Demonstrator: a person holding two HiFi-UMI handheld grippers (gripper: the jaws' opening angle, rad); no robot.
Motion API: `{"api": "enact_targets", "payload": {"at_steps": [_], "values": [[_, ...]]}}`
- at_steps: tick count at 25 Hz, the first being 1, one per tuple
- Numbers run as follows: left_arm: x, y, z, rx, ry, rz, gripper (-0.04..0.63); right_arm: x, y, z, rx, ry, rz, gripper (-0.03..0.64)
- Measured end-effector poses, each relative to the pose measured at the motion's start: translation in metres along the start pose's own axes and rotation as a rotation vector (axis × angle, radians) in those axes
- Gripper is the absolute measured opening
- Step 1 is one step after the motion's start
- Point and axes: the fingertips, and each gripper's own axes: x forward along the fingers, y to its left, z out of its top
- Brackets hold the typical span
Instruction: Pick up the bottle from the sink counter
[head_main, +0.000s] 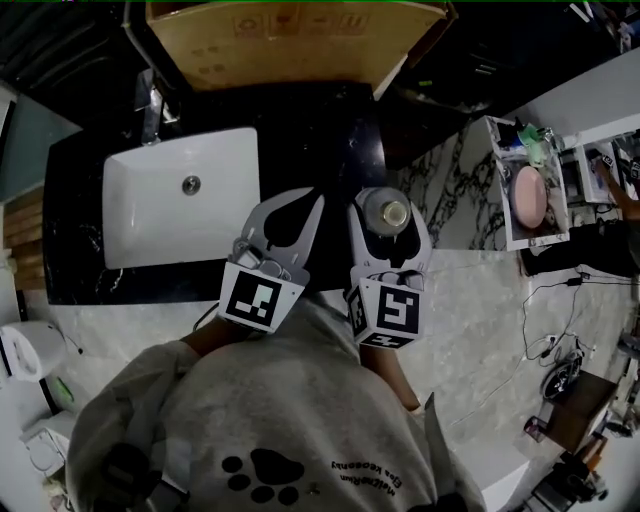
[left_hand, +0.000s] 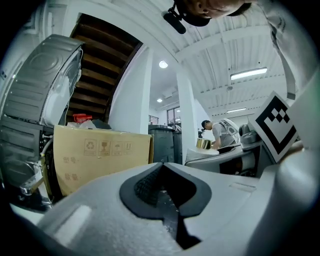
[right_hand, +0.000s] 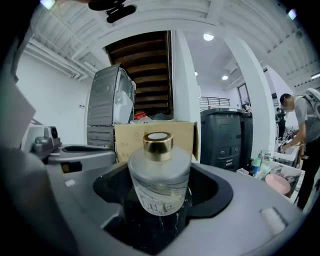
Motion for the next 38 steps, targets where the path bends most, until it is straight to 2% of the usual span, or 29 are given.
{"api": "enact_targets", "payload": {"at_steps": [7, 12, 18, 28, 38], "values": [[-0.016, -0.024, 0.005, 0.016, -0.015, 0.061, 0.002, -0.031, -0.001, -0.009, -0.003, 0.005, 0.054, 0.33], [-0.023, -0.04, 0.002, 0.014, -0.007, 0.075, 0.002, -0.043, -0.003, -0.014, -0.007, -0.001, 0.08, 0.33], [-0.025, -0.047, 0.001, 0.005, -0.011, 0.061, 0.002, -0.047, -0.003, -0.02, -0.018, -0.001, 0.084, 0.33], [-0.017, -0.038, -0.008, -0.004, 0.029, 0.034, 0.002, -0.037, 0.0, -0.025, 0.008, 0.037, 0.087, 0.33], [-0.006, -0.029, -0.015, -0.021, 0.012, 0.014, 0.002, -0.018, 0.003, -0.029, -0.008, 0.036, 0.102, 0.33]]}}
